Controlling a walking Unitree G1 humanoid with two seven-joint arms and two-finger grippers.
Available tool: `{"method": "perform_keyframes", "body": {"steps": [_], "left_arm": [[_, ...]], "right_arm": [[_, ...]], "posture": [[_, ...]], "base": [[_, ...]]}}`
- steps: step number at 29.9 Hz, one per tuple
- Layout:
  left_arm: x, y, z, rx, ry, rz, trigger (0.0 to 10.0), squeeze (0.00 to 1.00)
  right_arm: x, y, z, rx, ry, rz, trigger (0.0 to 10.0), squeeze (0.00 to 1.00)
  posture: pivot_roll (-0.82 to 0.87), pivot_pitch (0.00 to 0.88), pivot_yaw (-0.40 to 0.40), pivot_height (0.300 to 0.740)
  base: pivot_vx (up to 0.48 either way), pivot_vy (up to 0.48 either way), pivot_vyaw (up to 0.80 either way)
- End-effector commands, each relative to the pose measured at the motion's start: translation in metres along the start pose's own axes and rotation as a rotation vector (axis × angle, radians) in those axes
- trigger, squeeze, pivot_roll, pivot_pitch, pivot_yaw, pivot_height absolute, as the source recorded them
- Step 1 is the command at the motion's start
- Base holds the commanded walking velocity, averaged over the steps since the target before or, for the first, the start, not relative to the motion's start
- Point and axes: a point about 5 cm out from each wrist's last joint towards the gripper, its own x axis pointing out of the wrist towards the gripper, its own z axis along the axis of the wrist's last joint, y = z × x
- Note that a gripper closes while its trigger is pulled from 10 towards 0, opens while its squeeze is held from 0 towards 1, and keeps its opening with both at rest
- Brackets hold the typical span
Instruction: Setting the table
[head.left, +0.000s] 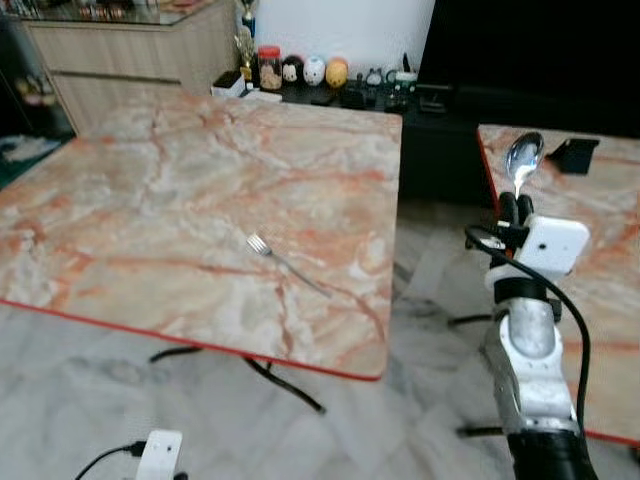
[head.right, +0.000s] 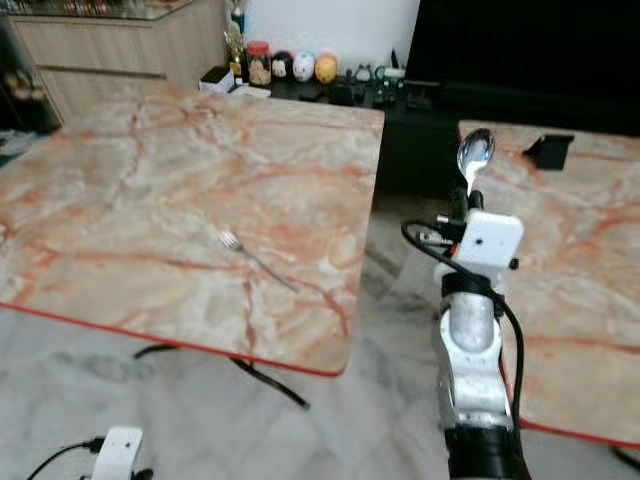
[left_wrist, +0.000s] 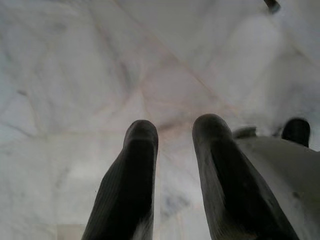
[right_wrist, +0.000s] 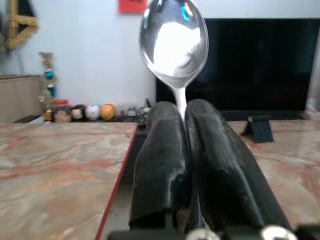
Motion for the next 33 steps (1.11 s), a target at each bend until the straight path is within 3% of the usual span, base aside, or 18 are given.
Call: {"method": "perform_keyframes", "body": {"steps": [1, 18, 28, 33], "left_arm": [[-0.0004, 0.0031, -0.0003, -0.004, 0.000, 0.008, 10.0, 0.00], [-0.0003, -0.0002, -0.0012, 0.004, 0.001, 0.000, 10.0, 0.00], [-0.0004, 0.0024, -0.0007, 0.011, 0.003, 0.001, 10.0, 0.00], [-0.0002, 0.0023, -0.0001, 0.012, 0.002, 0.001, 10.0, 0.00]], "right_arm": [[0.0028, -0.0016, 0.0046, -0.006, -0.015, -0.006, 10.0, 0.00], [0.0045, -0.0032, 0.0045, 0.002, -0.012, -0.016, 10.0, 0.00], [0.0063, -0.0011, 0.0059, 0.011, -0.021, -0.010, 10.0, 0.00], [0.0063, -0.0012, 0.0080, 0.005, -0.035, -0.009, 10.0, 0.00]], "posture": [[0.02, 0.000, -0.006, 0.731], [0.01, 0.000, -0.006, 0.731], [0.01, 0.000, -0.004, 0.731], [0.01, 0.000, -0.003, 0.731]], "base": [[0.000, -0.311, 0.00], [0.000, -0.313, 0.00], [0.000, -0.315, -0.72], [0.000, -0.315, 0.00]]}}
